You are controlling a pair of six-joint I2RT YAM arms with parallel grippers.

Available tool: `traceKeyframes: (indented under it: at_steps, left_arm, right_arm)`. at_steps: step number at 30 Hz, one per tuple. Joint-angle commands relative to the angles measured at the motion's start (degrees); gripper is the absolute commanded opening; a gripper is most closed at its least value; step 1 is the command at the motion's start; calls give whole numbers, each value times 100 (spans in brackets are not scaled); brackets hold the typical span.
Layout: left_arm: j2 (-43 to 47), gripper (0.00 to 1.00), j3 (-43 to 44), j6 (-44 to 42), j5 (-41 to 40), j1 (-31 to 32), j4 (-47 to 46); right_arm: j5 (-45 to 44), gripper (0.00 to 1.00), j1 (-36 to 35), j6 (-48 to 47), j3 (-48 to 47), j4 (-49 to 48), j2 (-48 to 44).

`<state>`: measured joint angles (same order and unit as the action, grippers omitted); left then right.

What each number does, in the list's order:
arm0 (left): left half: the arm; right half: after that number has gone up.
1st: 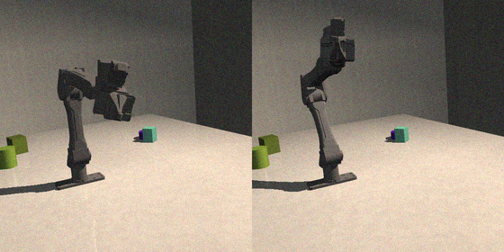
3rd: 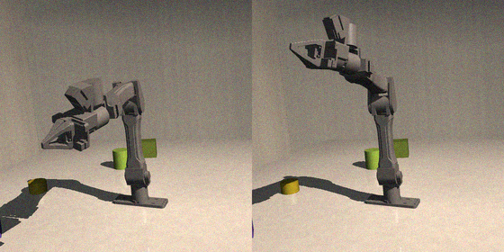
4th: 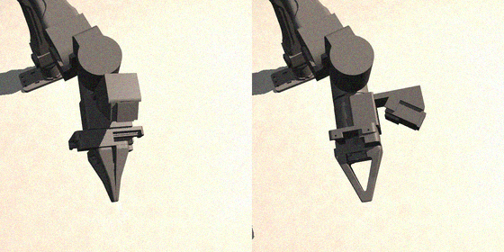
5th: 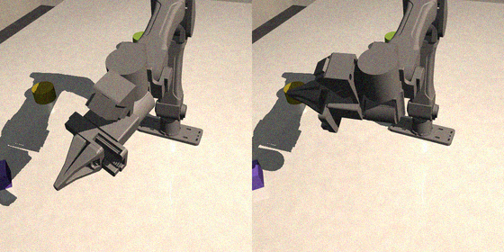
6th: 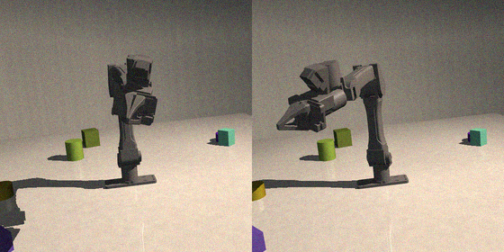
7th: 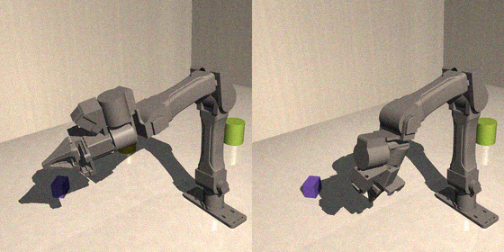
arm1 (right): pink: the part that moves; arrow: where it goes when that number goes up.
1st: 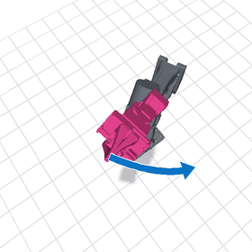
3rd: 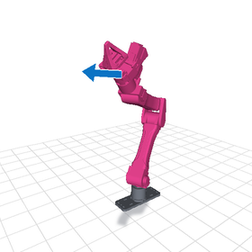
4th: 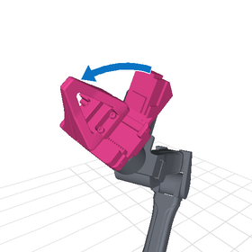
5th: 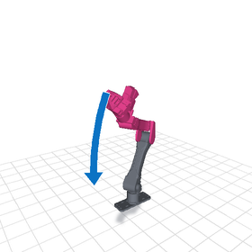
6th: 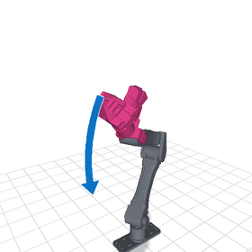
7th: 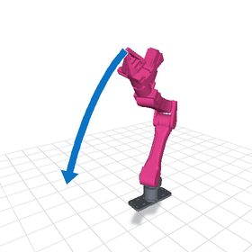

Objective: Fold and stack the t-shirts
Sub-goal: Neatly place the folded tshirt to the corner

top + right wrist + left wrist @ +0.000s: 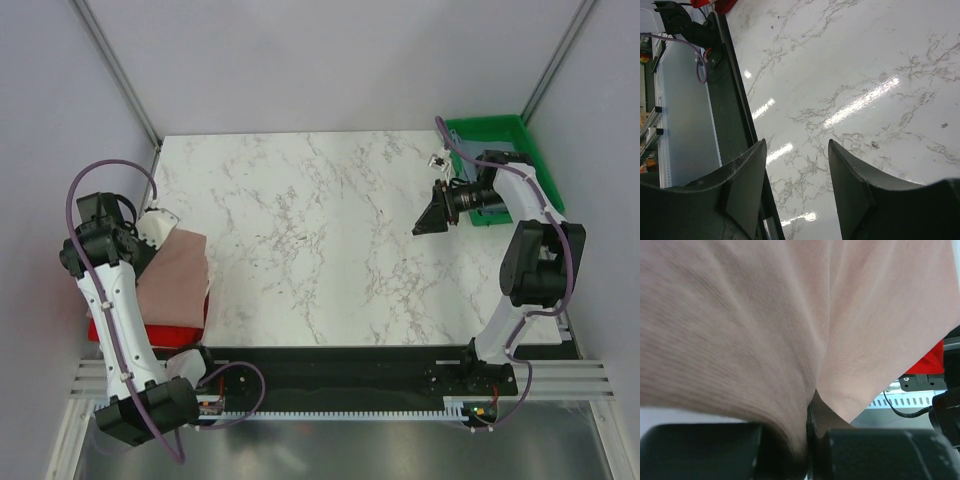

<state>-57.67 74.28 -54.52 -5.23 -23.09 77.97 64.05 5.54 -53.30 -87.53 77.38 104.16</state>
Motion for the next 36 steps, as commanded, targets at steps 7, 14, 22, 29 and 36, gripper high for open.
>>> traceKeyframes:
  at_steps: [7,14,22,29,36]
  left_arm:
    - [-534,2,25,-463,-180,-178,175]
    - [-526,2,-695,-454,-530,-231,-668]
    - [-605,2,-1205,-305,-900,-336,-1539]
    - [-807,2,-1258,-419,-1129,-415,-2093]
    - [-1141,3,-1320,-393,-1366,-451,-2401]
  right_arm:
    - [415,62,35,-357,-361,611,333]
    - [354,63,35,-295,-520,620,368]
    - [345,63,35,-286,-406,611,298]
    - [415,63,35,-251,-370,620,289]
    - [442,64,35,-234,-309,611,272]
